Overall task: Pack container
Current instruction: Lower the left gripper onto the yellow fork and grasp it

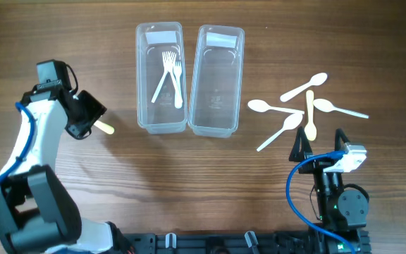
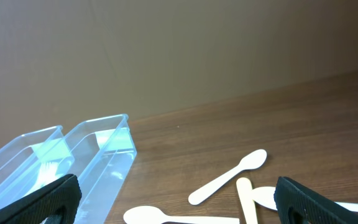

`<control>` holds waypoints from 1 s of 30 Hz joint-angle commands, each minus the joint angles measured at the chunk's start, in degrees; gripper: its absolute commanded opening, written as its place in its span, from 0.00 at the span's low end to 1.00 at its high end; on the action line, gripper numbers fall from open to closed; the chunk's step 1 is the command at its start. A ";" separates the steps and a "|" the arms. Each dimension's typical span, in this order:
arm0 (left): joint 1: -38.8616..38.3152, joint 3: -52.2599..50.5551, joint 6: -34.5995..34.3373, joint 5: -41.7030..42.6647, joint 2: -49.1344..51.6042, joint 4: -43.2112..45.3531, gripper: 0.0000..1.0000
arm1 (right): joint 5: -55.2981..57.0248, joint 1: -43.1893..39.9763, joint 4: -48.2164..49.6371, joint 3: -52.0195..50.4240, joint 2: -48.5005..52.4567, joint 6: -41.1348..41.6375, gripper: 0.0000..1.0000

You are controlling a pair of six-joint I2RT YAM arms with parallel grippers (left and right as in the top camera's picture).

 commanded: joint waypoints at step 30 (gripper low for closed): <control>-0.17 4.44 -6.82 0.26 3.82 -3.28 0.04 | 0.96 0.13 0.33 -0.07 -0.35 0.87 1.00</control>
